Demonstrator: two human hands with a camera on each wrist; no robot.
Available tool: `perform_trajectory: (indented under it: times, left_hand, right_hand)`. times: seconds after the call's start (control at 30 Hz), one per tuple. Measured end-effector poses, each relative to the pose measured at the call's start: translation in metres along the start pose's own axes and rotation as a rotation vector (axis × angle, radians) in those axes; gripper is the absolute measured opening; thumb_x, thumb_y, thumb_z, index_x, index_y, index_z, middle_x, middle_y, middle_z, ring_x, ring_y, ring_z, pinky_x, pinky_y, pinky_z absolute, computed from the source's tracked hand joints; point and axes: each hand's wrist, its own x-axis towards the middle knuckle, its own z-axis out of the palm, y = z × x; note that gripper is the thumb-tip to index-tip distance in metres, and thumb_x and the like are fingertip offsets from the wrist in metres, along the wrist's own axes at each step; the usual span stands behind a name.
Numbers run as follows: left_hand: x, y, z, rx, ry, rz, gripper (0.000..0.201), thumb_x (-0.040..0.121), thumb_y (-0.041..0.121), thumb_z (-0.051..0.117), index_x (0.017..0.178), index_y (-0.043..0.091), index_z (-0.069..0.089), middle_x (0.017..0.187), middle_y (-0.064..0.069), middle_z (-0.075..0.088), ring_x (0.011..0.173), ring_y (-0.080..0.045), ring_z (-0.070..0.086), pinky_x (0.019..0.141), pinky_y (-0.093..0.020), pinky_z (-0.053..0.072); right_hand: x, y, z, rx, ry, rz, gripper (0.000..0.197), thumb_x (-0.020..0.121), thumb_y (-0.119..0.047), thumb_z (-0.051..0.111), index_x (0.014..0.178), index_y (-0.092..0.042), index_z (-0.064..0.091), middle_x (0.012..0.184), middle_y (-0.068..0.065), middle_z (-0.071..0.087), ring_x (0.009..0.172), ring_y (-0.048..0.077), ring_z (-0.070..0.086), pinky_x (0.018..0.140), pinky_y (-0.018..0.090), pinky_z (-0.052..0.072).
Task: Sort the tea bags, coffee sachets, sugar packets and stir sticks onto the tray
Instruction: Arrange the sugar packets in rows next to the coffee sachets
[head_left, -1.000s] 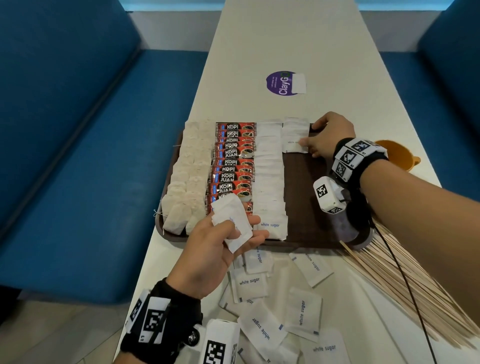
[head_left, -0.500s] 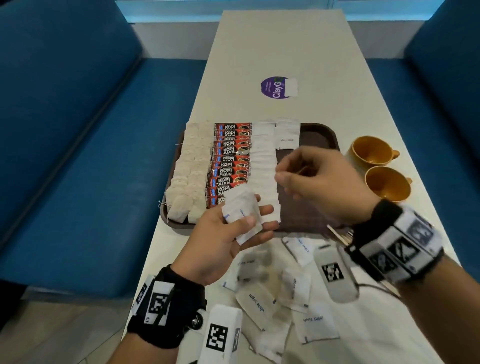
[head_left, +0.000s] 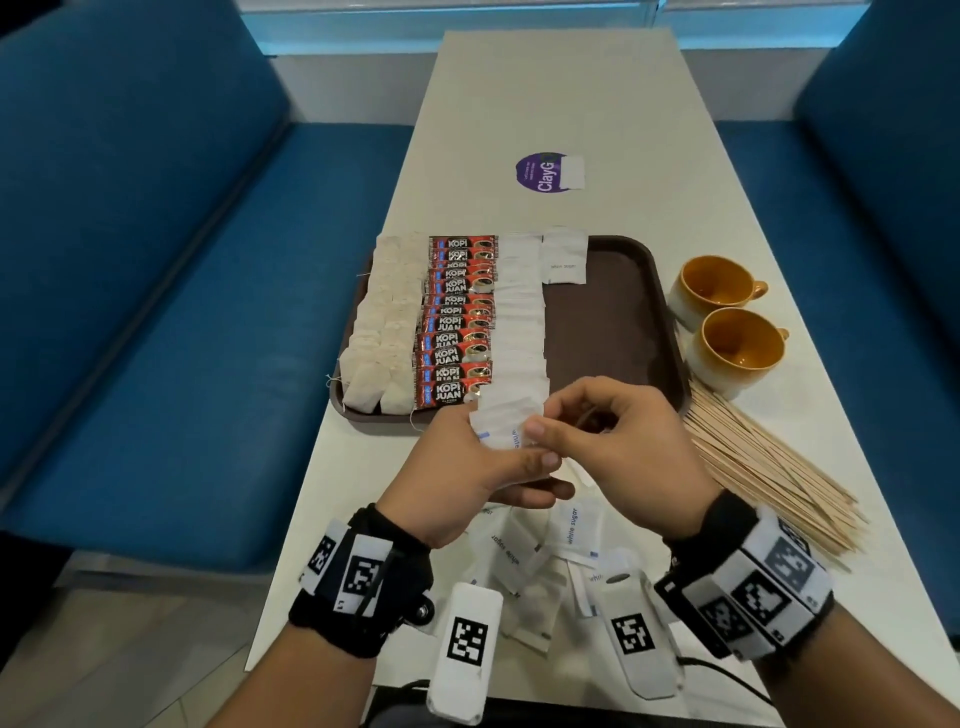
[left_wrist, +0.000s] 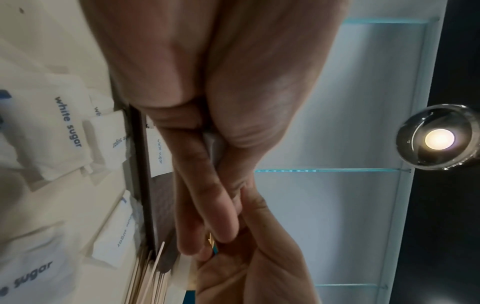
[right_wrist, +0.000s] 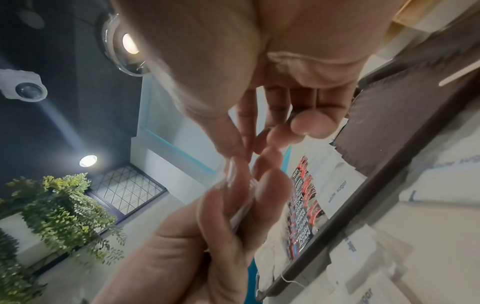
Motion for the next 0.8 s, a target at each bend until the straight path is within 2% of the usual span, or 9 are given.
perform_trajectory:
  times: [0.1,0.23,0.33,0.4,0.47,0.6,0.7,0.8]
  left_hand:
    - [-0.001,-0.001,-0.001,-0.023,-0.035,0.000,0.039,0.090,-0.003,0.071,0.127,0.006,0.066,0.117,-0.025,0.072,0.096,-0.043,0.075,0.072,-0.034,0.062]
    - [-0.002,-0.005,-0.006,-0.190,-0.058,0.003,0.040,0.092,-0.004,0.064,0.131,0.002,0.063,0.127,-0.025,0.068,0.115,-0.043,0.068,0.088,-0.051,0.060]
    - [-0.002,-0.006,-0.010,-0.255,-0.019,0.013,0.036,0.093,-0.004,0.059,0.128,-0.002,0.064,0.126,-0.025,0.069,0.118,-0.042,0.066,0.094,-0.051,0.058]
    - [-0.002,-0.005,-0.010,-0.231,0.000,0.037,0.033,0.098,-0.007,0.056,0.129,-0.002,0.063,0.125,-0.021,0.070,0.117,-0.039,0.068,0.095,-0.049,0.058]
    - [-0.001,-0.004,-0.008,-0.230,0.024,0.060,0.034,0.098,-0.007,0.055,0.131,-0.001,0.062,0.125,-0.019,0.071,0.115,-0.038,0.069,0.093,-0.046,0.060]
    - [0.002,-0.001,-0.008,-0.251,0.110,0.110,0.033,0.097,-0.006,0.056,0.128,0.004,0.064,0.121,-0.016,0.073,0.111,-0.034,0.071,0.086,-0.040,0.062]
    - [0.005,0.000,-0.009,-0.244,0.135,0.129,0.033,0.097,-0.005,0.058,0.128,0.006,0.064,0.120,-0.015,0.074,0.109,-0.033,0.072,0.084,-0.040,0.062]
    - [0.008,-0.001,-0.010,-0.232,0.169,0.115,0.028,0.096,-0.004,0.061,0.122,0.004,0.066,0.113,-0.015,0.076,0.096,-0.029,0.075,0.077,-0.035,0.061]
  right_hand:
    - [0.002,-0.001,-0.002,-0.013,-0.005,0.008,0.012,0.086,-0.028,0.080,0.082,-0.018,0.075,0.075,0.002,0.074,0.072,0.017,0.070,0.073,0.034,0.060]
    - [0.005,0.001,-0.008,-0.052,-0.012,0.034,0.011,0.093,-0.028,0.074,0.085,-0.020,0.074,0.076,-0.003,0.073,0.067,0.005,0.063,0.067,0.027,0.054]
    - [0.007,0.002,-0.012,-0.071,-0.035,0.053,0.011,0.096,-0.030,0.068,0.089,-0.024,0.074,0.077,-0.008,0.072,0.067,0.002,0.061,0.063,0.022,0.049]
    - [0.008,0.001,-0.012,-0.035,-0.030,0.050,0.011,0.098,-0.028,0.067,0.091,-0.023,0.074,0.078,-0.008,0.072,0.065,0.002,0.062,0.060,0.019,0.051]
    - [0.008,-0.001,-0.012,0.038,-0.028,0.058,0.008,0.096,-0.025,0.069,0.093,-0.020,0.076,0.082,-0.004,0.074,0.067,0.007,0.066,0.059,0.022,0.056]
    - [0.008,-0.004,-0.010,0.198,-0.064,0.098,0.011,0.088,-0.012,0.079,0.098,-0.009,0.075,0.090,0.010,0.077,0.080,0.027,0.075,0.065,0.033,0.063]
    - [0.009,-0.003,-0.010,0.274,-0.076,0.122,0.016,0.083,-0.004,0.080,0.097,-0.002,0.073,0.091,0.015,0.077,0.080,0.032,0.076,0.067,0.034,0.064]
    - [0.013,-0.002,-0.011,0.356,-0.036,0.155,0.009,0.085,0.004,0.075,0.092,0.003,0.070,0.093,0.019,0.076,0.082,0.037,0.076,0.069,0.037,0.064]
